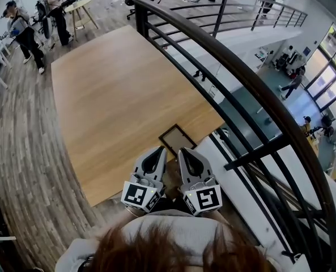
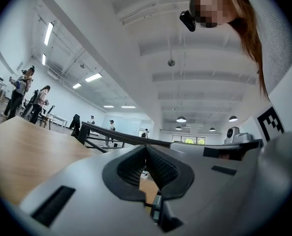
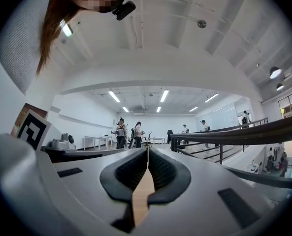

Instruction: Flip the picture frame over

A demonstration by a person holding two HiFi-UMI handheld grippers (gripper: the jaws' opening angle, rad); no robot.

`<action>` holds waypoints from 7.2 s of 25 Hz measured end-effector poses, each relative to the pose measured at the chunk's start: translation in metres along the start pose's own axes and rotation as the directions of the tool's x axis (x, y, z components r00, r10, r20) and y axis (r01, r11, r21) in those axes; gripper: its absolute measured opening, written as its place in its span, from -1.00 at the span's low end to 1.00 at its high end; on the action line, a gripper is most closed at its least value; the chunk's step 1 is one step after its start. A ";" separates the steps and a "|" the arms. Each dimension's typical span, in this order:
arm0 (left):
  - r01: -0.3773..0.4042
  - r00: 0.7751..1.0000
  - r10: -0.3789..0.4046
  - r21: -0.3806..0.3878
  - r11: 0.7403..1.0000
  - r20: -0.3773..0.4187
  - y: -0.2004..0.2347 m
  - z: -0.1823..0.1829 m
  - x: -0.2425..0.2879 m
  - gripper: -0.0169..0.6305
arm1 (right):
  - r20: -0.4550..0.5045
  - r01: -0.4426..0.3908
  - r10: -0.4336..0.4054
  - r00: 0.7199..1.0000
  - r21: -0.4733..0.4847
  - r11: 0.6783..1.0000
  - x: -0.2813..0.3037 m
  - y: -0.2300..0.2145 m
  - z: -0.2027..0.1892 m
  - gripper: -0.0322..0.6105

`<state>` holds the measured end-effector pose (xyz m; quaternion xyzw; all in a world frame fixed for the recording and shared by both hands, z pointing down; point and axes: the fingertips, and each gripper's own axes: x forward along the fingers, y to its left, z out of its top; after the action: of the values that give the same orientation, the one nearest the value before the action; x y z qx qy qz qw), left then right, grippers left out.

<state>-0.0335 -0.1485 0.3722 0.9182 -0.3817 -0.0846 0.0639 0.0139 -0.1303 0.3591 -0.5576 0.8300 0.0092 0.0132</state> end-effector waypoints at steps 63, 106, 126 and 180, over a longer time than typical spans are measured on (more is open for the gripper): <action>-0.187 0.977 0.186 0.001 0.982 -0.109 0.039 -0.035 0.007 -0.93 | -0.143 0.138 0.075 0.987 0.988 0.070 0.016 -0.081 -0.250 -0.63; -0.235 0.967 0.233 -0.009 0.972 -0.101 0.057 -0.033 0.000 -0.93 | -0.609 -0.612 0.164 0.776 -0.790 -0.036 0.011 -0.032 -0.268 -0.63; -0.265 0.959 0.260 -0.029 0.964 -0.108 0.062 -0.034 0.000 -0.93 | -0.659 -0.670 0.122 0.742 -0.735 0.102 0.018 -0.031 -0.279 -0.41; -0.125 0.992 0.125 -0.007 0.992 0.020 -0.095 0.000 -0.200 -0.93 | 0.049 0.085 -0.086 0.995 0.014 0.996 -0.170 0.116 0.004 -0.85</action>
<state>-0.1064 0.0605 0.3764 0.8914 -0.4389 -0.0907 0.0679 -0.0297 0.0710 0.3608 -0.5920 0.8048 0.0178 0.0376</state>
